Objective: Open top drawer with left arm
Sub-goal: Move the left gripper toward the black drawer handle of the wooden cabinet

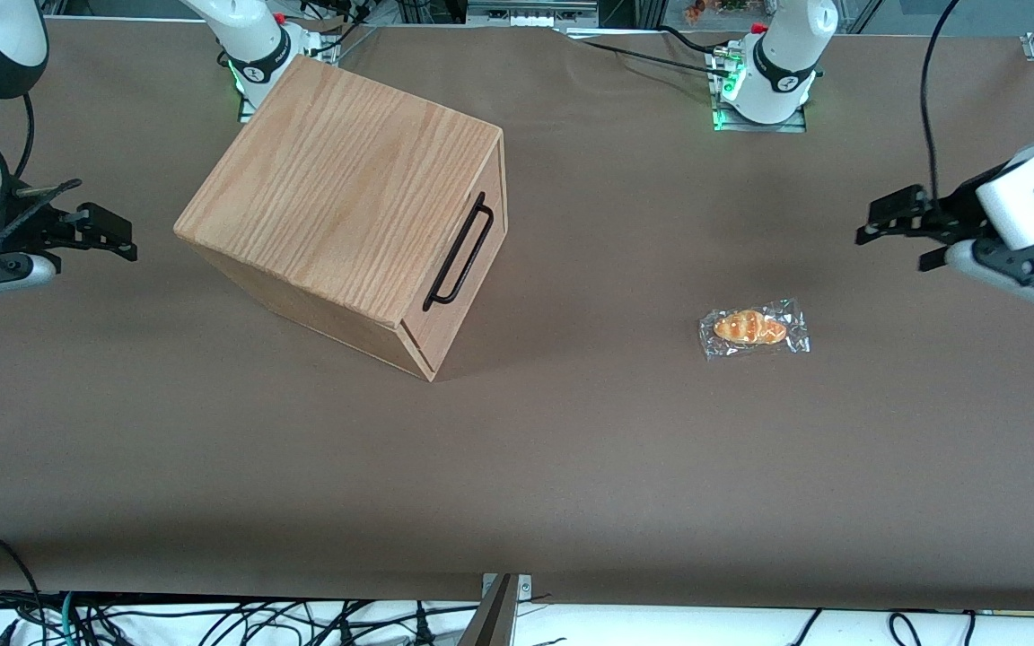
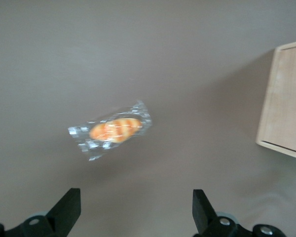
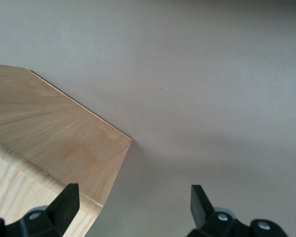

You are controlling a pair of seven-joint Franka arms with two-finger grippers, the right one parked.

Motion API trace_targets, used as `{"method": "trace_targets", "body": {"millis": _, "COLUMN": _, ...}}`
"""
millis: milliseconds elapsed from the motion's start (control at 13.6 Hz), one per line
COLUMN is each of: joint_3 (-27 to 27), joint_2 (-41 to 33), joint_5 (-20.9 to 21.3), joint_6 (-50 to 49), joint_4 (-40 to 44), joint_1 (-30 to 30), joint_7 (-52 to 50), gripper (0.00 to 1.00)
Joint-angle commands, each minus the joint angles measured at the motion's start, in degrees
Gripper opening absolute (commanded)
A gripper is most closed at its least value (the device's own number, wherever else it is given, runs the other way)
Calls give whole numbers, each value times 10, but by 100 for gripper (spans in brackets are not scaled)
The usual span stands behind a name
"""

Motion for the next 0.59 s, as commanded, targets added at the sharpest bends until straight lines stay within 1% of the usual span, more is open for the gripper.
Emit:
{"method": "trace_targets", "body": {"millis": 0, "joint_3": -11, "joint_2": 44, "joint_5": -69, "joint_6": -4, "joint_4": 8, "joint_1": -11, "joint_7": -10, "gripper": 100}}
{"method": "trace_targets", "body": {"millis": 74, "joint_3": -14, "joint_2": 53, "joint_5": -112, "joint_6": -4, "joint_4": 7, "joint_1": -13, "joint_7": -16, "gripper": 100}}
{"method": "trace_targets", "body": {"millis": 221, "joint_3": -45, "joint_2": 69, "joint_5": -125, "joint_6": 5, "joint_4": 11, "joint_1": -38, "joint_7": -27, "gripper": 100}}
{"method": "trace_targets", "body": {"millis": 294, "joint_3": -55, "joint_2": 82, "joint_5": -131, "joint_6": 23, "joint_4": 12, "joint_1": -61, "joint_7": -30, "gripper": 100}}
{"method": "trace_targets", "body": {"millis": 441, "joint_3": -65, "joint_2": 95, "joint_5": -133, "joint_6": 81, "joint_4": 12, "joint_1": -125, "joint_7": -67, "gripper": 100}}
{"method": "trace_targets", "body": {"millis": 515, "joint_3": -65, "joint_2": 106, "joint_5": -142, "joint_6": 109, "joint_4": 12, "joint_1": -164, "joint_7": -99, "gripper": 100}}
